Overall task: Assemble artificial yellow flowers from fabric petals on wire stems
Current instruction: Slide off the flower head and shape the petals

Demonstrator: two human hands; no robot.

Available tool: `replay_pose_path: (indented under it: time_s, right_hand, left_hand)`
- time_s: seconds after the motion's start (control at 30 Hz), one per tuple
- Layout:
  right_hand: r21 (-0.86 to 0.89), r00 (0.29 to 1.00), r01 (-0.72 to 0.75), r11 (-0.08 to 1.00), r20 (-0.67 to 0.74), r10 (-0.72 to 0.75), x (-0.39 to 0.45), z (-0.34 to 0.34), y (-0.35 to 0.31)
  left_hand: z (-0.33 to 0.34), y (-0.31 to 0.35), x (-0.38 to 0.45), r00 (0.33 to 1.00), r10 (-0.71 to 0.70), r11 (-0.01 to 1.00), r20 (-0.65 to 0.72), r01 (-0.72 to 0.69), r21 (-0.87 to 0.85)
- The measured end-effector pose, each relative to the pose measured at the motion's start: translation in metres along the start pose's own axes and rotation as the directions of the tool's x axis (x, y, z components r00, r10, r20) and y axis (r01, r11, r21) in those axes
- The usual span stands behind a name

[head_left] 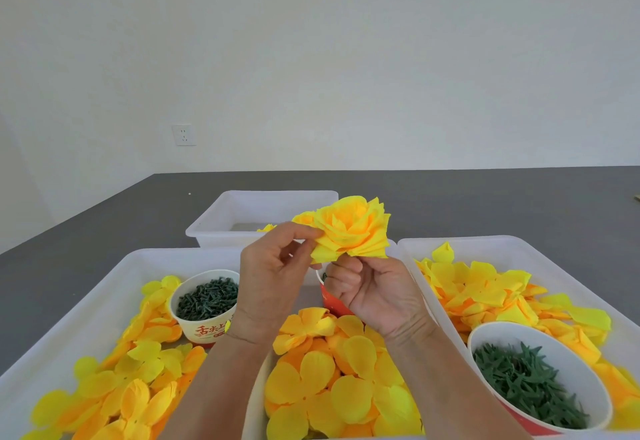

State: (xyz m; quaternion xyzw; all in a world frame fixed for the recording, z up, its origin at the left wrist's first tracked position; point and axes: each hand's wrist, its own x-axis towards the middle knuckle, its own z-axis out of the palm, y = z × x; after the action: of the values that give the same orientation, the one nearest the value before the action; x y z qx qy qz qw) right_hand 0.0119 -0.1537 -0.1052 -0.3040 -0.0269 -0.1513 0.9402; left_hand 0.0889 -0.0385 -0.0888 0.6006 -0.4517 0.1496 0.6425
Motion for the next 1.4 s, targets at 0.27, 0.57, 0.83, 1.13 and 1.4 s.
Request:
replay_pose_path:
  time_s: [0.27,0.57,0.83,1.13,1.4]
  right_hand:
    - [0.016,0.993,0.046,0.999,-0.110,-0.044,0.0031,-0.0030,-0.0031]
    - [0.002,1.000,0.008,1.000,0.003,-0.008,0.0007,-0.0012,-0.0051]
    - [-0.033,1.000,-0.007,0.999,-0.015,0.007,-0.0016,0.0019,-0.0078]
    - [-0.069,0.999,-0.029,0.997,-0.034,0.027,-0.0020,0.0036,-0.0079]
    - [-0.122,0.996,-0.070,0.990,-0.065,0.062,-0.0031,0.0047,-0.0064]
  left_hand:
    - [-0.0019,0.0035,0.0004,0.982,-0.133,0.977,0.136,0.153,-0.149]
    - [-0.0034,0.0053,0.0009,0.939,-0.303,0.884,0.163,0.341,-0.321]
    - [-0.0061,0.0034,-0.0001,0.850,-0.446,0.760,0.280,0.525,-0.383]
    - [-0.0088,0.0042,0.0028,0.824,-0.478,0.710,0.302,0.566,-0.419]
    - [-0.0090,0.0021,0.0028,0.868,-0.418,0.764,0.269,0.496,-0.413]
